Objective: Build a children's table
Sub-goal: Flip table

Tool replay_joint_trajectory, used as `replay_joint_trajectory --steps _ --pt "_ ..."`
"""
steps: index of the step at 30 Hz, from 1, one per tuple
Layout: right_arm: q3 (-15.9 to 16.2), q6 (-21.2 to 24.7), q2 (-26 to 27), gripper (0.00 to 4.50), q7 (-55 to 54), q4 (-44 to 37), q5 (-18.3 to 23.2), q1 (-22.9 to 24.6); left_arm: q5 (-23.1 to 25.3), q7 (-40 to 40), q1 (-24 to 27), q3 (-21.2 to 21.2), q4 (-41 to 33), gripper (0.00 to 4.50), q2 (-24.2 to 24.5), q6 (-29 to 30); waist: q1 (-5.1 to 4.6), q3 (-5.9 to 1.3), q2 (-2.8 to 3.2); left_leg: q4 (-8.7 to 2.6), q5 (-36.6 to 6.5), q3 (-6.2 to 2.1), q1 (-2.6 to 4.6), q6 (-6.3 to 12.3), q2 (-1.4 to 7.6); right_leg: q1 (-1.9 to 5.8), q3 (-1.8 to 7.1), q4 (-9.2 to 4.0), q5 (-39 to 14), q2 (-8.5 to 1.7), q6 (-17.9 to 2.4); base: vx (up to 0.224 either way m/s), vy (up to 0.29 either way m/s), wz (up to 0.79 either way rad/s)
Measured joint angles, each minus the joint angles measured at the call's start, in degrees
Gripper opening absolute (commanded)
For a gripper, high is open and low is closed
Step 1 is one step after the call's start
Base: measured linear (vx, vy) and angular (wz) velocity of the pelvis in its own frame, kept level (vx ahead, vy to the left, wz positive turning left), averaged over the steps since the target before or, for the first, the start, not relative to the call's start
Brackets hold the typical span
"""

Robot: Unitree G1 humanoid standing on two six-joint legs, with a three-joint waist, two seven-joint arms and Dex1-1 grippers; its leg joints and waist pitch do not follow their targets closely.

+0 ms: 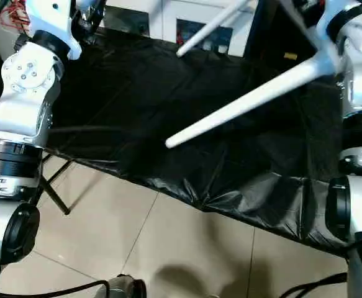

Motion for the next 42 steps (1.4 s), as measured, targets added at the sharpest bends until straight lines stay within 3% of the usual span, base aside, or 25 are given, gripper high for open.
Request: replay_joint_trajectory --steps 2,4,15,21,27,30,34,38,42 --pt "-1.2 0.0 0.8 2.94 0.5 0.3 2.0 -0.2 0.0 -0.1 -0.2 0.1 0.2 2.23 0.2 1.0 -0.16 0.01 -0.01 -0.03 0.0 0.06 0.29 -0.02 -0.02 0.20 0.01 -0.02 0.0 -0.06 0.0 0.000 0.000 0.00" --pt "-1.8 -0.2 0.9 2.94 1.0 0.7 2.7 -0.6 0.0 -0.1 -0.1 0.1 -0.2 2.23 0.2 1.8 -0.17 0.02 -0.02 -0.04 0.0 0.05 0.30 -0.05 -0.02 0.19 0.01 -0.02 0.1 -0.07 0.1 0.000 0.000 0.00" --pt "-3.5 -4.7 2.1 3.99 7.9 -2.0 7.1 -2.2 0.1 -0.2 1.8 0.0 -3.1 2.05 -0.6 5.9 0.01 0.00 0.00 -0.07 0.1 0.05 0.32 -0.13 -0.01 0.20 0.01 -0.01 0.2 -0.08 0.3 0.000 0.000 0.00" --pt "-5.1 -7.4 3.8 4.47 13.4 -5.7 12.6 -1.9 0.1 -0.1 2.2 -0.1 -3.2 1.99 -1.2 6.8 0.14 0.01 -0.01 -0.07 0.1 0.05 0.37 -0.13 -0.01 0.32 0.00 -0.01 0.3 -0.08 0.3 0.000 0.000 0.00" --pt "-8.4 -7.8 5.5 4.50 17.5 -12.8 19.7 1.0 0.1 -0.3 2.9 -0.1 -3.2 1.95 -1.1 6.9 0.13 0.01 -0.01 -0.07 0.1 0.04 0.32 -0.13 -0.01 0.40 -0.02 -0.26 0.4 -0.08 0.4 0.000 0.000 0.00" --pt "-9.5 -1.7 5.1 4.50 22.3 -24.8 26.6 6.5 0.2 -0.5 3.7 -0.4 -3.2 1.90 -1.1 6.7 0.31 -0.14 -0.24 -0.19 0.1 0.04 0.43 -0.12 -0.01 0.60 -0.04 -0.50 0.5 -0.08 0.5 0.000 0.000 0.00" --pt "-6.0 5.8 5.9 4.50 24.2 -32.7 29.3 17.6 0.2 -0.8 4.3 -0.7 -2.8 1.84 -1.1 6.8 0.18 -0.30 -0.49 -0.32 0.1 0.02 0.54 -0.12 -0.01 0.80 -0.10 -0.88 0.6 -0.07 0.6 0.000 0.000 0.00" --pt "-1.4 9.8 10.6 4.50 21.3 -33.9 28.4 27.5 0.3 -1.3 4.4 -0.9 -2.1 1.78 -1.0 6.7 0.26 -0.29 -0.48 -0.34 0.1 0.03 0.41 -0.16 -0.02 0.64 -0.09 -0.85 0.7 -0.07 0.6 0.000 0.000 0.00" --pt "-0.1 14.1 13.5 4.50 14.0 -31.5 24.2 32.7 0.3 -1.5 4.4 -1.4 -1.8 1.74 -1.2 6.4 0.30 -0.30 -0.51 -0.36 0.1 0.02 0.42 -0.19 -0.02 0.64 -0.09 -0.87 0.7 -0.07 0.6 0.000 0.000 0.00"
